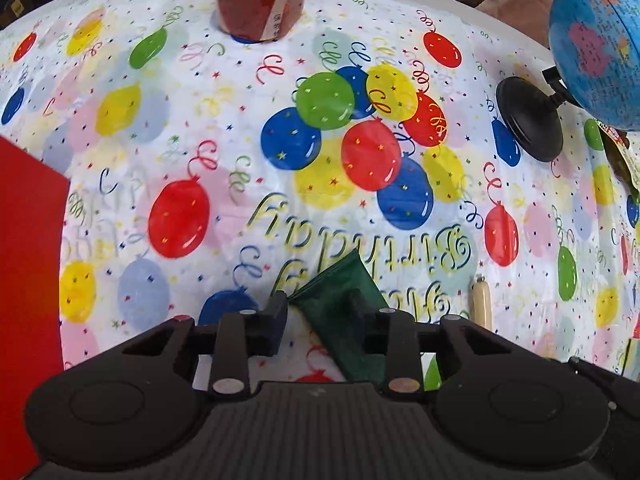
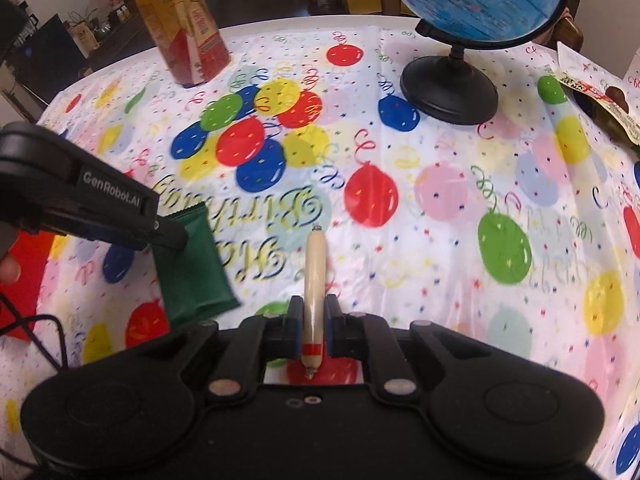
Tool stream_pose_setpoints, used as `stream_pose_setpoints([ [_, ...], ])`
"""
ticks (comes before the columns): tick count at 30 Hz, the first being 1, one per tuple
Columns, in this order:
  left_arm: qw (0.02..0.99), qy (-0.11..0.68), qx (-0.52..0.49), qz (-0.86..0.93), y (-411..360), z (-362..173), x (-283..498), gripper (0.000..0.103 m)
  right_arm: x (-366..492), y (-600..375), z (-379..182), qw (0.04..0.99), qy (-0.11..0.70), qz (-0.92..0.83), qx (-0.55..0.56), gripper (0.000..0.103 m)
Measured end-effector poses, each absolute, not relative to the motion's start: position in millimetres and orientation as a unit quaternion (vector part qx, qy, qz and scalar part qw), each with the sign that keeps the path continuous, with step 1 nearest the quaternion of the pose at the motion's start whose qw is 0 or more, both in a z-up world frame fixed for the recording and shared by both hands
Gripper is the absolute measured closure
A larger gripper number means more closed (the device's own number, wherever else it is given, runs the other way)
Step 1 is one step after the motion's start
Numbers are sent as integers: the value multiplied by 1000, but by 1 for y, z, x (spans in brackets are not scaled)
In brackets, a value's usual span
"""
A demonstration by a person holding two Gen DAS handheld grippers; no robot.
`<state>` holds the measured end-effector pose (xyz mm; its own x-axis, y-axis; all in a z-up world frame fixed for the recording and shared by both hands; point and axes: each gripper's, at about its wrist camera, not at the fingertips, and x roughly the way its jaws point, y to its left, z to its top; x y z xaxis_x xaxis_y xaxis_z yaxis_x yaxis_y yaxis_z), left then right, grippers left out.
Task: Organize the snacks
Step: 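Grasp the green snack bag with the left tool while the right tool grasps the wooden stick snack, then carry the green bag and wooden stick snack with both tools over the box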
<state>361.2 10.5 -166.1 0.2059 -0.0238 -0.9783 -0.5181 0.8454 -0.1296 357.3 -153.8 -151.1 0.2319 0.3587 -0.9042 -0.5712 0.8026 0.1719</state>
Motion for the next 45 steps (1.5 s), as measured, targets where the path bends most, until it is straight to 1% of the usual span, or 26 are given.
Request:
stream_pose_setpoints([
  [3, 734, 612, -243, 169, 12, -167, 357, 71, 349, -158, -145, 780, 539, 302, -92, 95],
  [5, 728, 613, -253, 173, 12, -166, 356, 68, 346, -162, -141, 782, 537, 304, -85, 95],
  [7, 723, 615, -261, 178, 10, -166, 355, 49, 342, -168, -139, 782, 538, 304, -78, 95],
  [9, 719, 616, -265, 181, 5, -166, 355, 41, 339, -174, -139, 783, 537, 304, -74, 95],
  [12, 704, 631, -258, 197, -6, -172, 361, 41, 336, -183, -139, 784, 539, 301, -61, 95],
  [14, 686, 638, -278, 214, -9, -178, 364, 41, 333, -189, -140, 784, 541, 299, -53, 95],
  [19, 676, 625, -309, 237, -18, -181, 371, 41, 327, -205, -143, 785, 545, 291, -35, 94],
  [28, 672, 624, -266, 297, -36, -185, 379, 41, 323, -222, -145, 790, 545, 281, -20, 94],
  [30, 677, 619, -265, 297, -36, -184, 377, 44, 322, -224, -145, 790, 545, 279, -21, 94],
  [31, 679, 619, -262, 294, -36, -184, 376, 48, 321, -225, -145, 789, 547, 279, -20, 94],
  [34, 688, 622, -253, 274, -36, -182, 370, 54, 318, -227, -146, 788, 550, 276, -21, 94],
  [45, 723, 622, -229, 195, -13, -177, 320, 54, 293, -222, -142, 781, 559, 280, -14, 94],
])
